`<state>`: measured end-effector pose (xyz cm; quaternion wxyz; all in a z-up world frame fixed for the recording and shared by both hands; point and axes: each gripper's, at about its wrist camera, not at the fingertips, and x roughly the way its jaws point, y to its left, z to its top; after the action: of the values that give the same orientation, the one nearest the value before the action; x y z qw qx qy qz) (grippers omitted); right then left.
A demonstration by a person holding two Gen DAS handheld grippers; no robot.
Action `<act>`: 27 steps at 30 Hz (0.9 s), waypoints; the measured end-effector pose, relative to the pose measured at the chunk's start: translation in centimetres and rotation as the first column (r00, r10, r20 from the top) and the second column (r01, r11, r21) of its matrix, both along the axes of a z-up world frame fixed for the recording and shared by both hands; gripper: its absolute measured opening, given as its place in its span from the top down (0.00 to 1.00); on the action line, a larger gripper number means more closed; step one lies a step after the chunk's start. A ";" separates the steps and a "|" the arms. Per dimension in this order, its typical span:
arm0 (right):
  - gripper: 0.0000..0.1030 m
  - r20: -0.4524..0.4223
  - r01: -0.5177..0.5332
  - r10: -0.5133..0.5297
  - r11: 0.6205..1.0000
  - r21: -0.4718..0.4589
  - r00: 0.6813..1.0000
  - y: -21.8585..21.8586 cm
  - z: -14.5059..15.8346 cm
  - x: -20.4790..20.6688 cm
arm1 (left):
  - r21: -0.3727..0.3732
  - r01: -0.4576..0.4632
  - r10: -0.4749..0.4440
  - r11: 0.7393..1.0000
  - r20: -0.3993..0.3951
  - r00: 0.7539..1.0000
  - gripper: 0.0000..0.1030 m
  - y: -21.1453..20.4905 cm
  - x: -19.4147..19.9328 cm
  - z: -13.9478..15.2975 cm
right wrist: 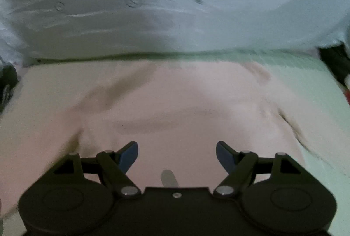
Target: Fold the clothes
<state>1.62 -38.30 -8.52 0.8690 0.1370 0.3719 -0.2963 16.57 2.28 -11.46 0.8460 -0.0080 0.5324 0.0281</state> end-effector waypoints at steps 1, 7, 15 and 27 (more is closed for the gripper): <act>0.23 0.010 -0.016 0.016 1.000 0.004 1.000 -0.3 0.0 1.7 | 0.006 -0.009 0.009 1.000 0.001 1.000 0.14 0.0 0.4 -0.2; 0.23 0.079 -0.062 0.057 0.996 0.063 0.995 -2.2 -0.2 10.5 | 0.037 -0.034 0.034 0.999 0.011 0.999 0.14 -0.2 1.4 -1.0; 0.75 0.009 -0.106 0.105 0.993 0.051 0.994 -2.7 -2.4 14.8 | 0.047 -0.050 0.049 0.998 0.016 0.999 0.08 0.1 1.4 -1.3; 0.76 -0.098 -0.156 0.154 0.988 -0.015 0.983 -1.0 -3.7 9.1 | 0.054 -0.047 0.046 0.997 0.025 0.999 0.05 0.2 1.4 -1.5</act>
<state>10.73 -39.31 -12.26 0.8719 0.0835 0.4196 -0.2381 17.94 2.45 -12.92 0.8513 0.0024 0.5211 0.0621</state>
